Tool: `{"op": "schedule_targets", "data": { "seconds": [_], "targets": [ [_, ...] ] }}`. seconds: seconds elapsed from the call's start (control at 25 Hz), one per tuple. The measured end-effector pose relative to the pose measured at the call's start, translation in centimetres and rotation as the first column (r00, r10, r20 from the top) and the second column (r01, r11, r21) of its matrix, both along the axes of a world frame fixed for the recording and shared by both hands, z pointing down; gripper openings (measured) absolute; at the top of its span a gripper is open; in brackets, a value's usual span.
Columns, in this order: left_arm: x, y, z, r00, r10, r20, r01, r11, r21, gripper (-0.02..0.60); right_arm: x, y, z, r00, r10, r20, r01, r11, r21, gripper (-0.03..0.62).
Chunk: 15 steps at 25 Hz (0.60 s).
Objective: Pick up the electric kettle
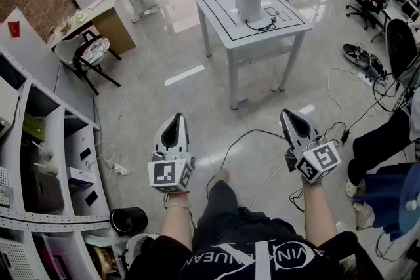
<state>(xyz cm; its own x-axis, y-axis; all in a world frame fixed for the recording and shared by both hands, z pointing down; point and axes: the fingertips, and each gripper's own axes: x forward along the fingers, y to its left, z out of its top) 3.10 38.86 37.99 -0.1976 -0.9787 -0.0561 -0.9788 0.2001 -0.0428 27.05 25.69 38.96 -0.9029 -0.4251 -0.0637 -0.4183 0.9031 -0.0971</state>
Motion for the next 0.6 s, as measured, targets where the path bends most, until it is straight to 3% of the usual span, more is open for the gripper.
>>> {"op": "schedule_targets", "data": {
  "seconds": [0.28,0.6],
  "targets": [
    [-2.0,-1.4,0.7,1.0,-0.01,-0.01,0.01,1.0,0.01,0.014,-1.7,-1.6,1.1,1.0,-0.004,-0.009,0.004,1.0,-0.02,-0.002],
    [-5.3,-6.4,1.6,0.999,0.017,-0.036,-0.018,1.0,-0.008,0.014,-5.3,-5.8,2.3,1.0,0.018,-0.012,-0.019,0.998,-0.061,0.003]
  ]
}}
